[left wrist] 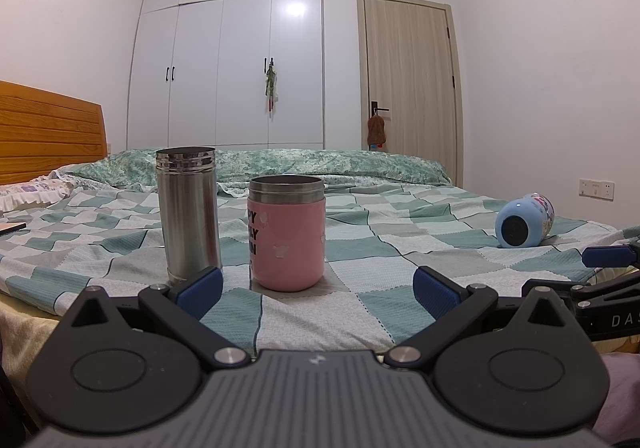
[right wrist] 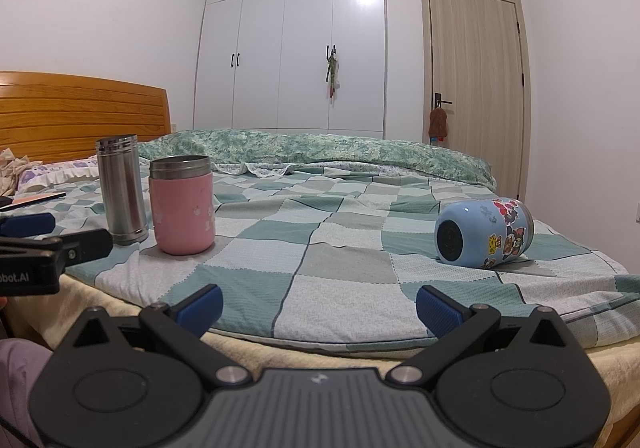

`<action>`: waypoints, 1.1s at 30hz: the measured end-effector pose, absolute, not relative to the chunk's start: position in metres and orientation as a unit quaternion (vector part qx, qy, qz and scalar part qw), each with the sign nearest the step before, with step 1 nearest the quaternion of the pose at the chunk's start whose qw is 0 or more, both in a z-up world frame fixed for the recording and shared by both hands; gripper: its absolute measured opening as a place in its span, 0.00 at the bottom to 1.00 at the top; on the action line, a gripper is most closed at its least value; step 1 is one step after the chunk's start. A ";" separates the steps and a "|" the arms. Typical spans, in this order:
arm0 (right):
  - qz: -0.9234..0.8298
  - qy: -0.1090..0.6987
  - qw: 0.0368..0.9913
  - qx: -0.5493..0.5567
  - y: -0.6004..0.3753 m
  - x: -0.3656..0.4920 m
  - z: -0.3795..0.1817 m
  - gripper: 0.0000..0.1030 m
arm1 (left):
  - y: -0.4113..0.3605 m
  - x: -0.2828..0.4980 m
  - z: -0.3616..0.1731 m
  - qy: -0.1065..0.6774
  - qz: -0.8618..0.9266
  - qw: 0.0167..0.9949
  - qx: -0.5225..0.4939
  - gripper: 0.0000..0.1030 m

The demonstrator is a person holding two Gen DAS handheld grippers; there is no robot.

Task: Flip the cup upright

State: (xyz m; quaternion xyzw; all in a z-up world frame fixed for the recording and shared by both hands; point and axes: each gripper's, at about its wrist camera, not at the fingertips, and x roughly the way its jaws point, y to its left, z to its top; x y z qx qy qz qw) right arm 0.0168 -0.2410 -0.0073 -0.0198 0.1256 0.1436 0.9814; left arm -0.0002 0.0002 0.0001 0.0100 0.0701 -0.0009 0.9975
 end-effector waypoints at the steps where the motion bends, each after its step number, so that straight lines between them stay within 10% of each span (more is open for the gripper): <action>1: 0.144 0.126 0.981 -0.020 -0.241 0.017 -0.007 1.00 | 0.000 0.000 0.000 0.070 -0.001 0.998 0.010 1.00; 33: 0.161 0.110 0.977 -0.091 -0.273 0.035 0.020 1.00 | -0.051 0.037 0.032 0.073 -0.037 0.996 0.044 1.00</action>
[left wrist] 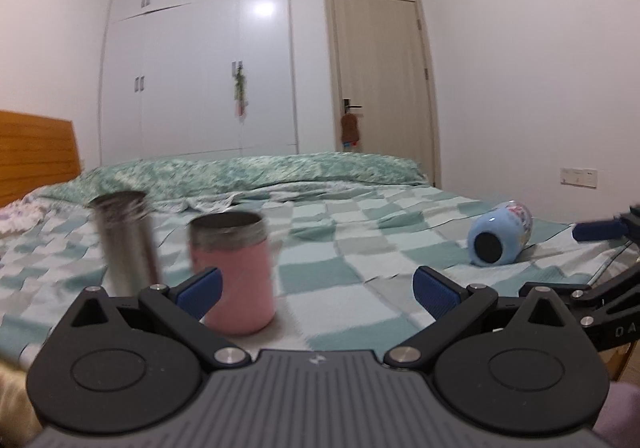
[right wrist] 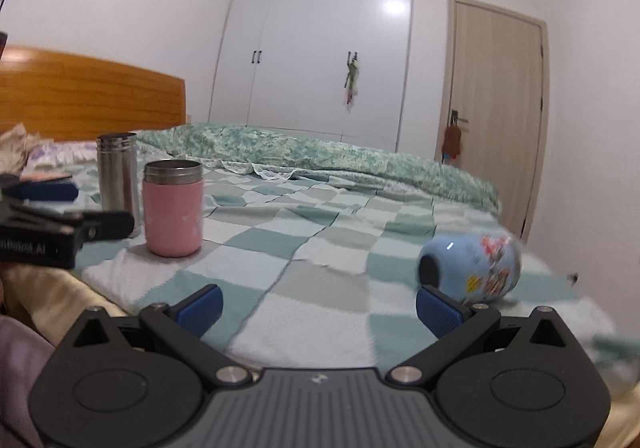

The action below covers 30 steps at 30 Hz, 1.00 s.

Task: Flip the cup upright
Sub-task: 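Move the right tool to the lying blue sticker cup and grasp its body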

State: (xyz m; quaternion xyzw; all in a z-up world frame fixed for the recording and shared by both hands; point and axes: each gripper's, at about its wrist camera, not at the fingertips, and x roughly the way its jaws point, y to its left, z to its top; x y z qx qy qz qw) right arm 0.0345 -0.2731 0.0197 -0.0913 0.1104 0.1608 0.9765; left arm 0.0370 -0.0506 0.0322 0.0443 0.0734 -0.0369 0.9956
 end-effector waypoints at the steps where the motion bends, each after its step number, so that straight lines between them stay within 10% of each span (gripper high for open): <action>1: 0.158 0.110 0.976 -0.102 -0.278 0.039 0.023 1.00 | -0.057 0.042 0.035 0.073 -0.041 0.995 0.048 1.00; 30: 0.220 0.111 0.804 -0.541 -0.340 0.203 0.003 1.00 | -0.183 0.206 0.033 0.191 -0.113 0.972 0.076 1.00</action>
